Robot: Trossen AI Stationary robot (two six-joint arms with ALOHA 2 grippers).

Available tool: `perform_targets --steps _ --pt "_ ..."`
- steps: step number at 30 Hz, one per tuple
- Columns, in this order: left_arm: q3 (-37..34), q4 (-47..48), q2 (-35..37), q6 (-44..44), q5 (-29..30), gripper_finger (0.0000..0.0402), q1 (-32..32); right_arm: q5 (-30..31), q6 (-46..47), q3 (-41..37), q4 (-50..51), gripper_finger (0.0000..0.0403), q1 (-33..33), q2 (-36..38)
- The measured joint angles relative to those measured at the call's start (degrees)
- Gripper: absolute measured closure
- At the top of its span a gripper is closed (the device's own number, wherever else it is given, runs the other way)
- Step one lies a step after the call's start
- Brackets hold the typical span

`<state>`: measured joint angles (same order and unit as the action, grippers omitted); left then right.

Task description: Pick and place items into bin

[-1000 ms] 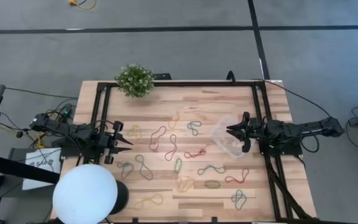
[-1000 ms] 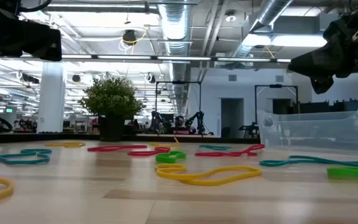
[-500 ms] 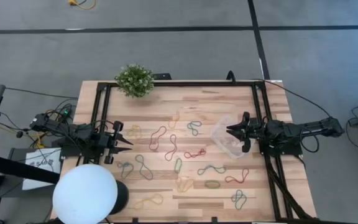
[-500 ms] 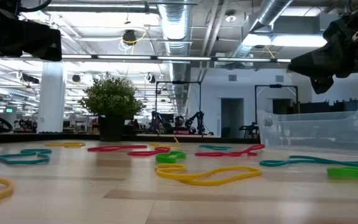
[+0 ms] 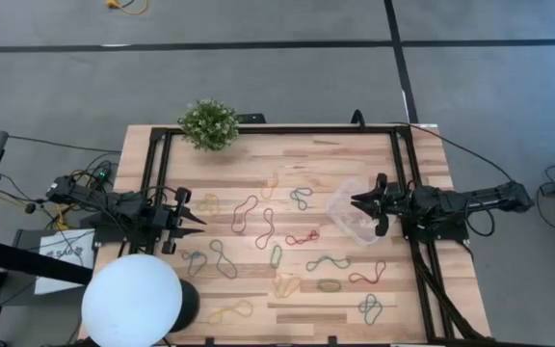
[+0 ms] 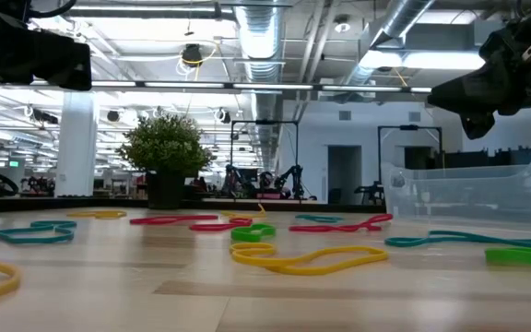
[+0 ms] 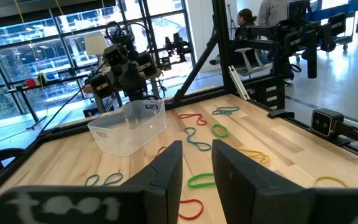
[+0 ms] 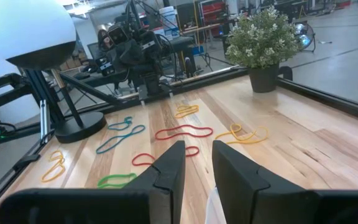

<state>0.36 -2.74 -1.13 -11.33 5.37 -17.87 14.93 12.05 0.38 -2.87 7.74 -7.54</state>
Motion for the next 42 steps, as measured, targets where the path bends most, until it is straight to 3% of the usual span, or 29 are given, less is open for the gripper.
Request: perform_targets --steps 42 --pt "0.0 0.0 -0.02 0.0 0.0 0.0324 0.01 -0.01 -3.33 0.0 0.0 0.0327 -0.01 -0.01"
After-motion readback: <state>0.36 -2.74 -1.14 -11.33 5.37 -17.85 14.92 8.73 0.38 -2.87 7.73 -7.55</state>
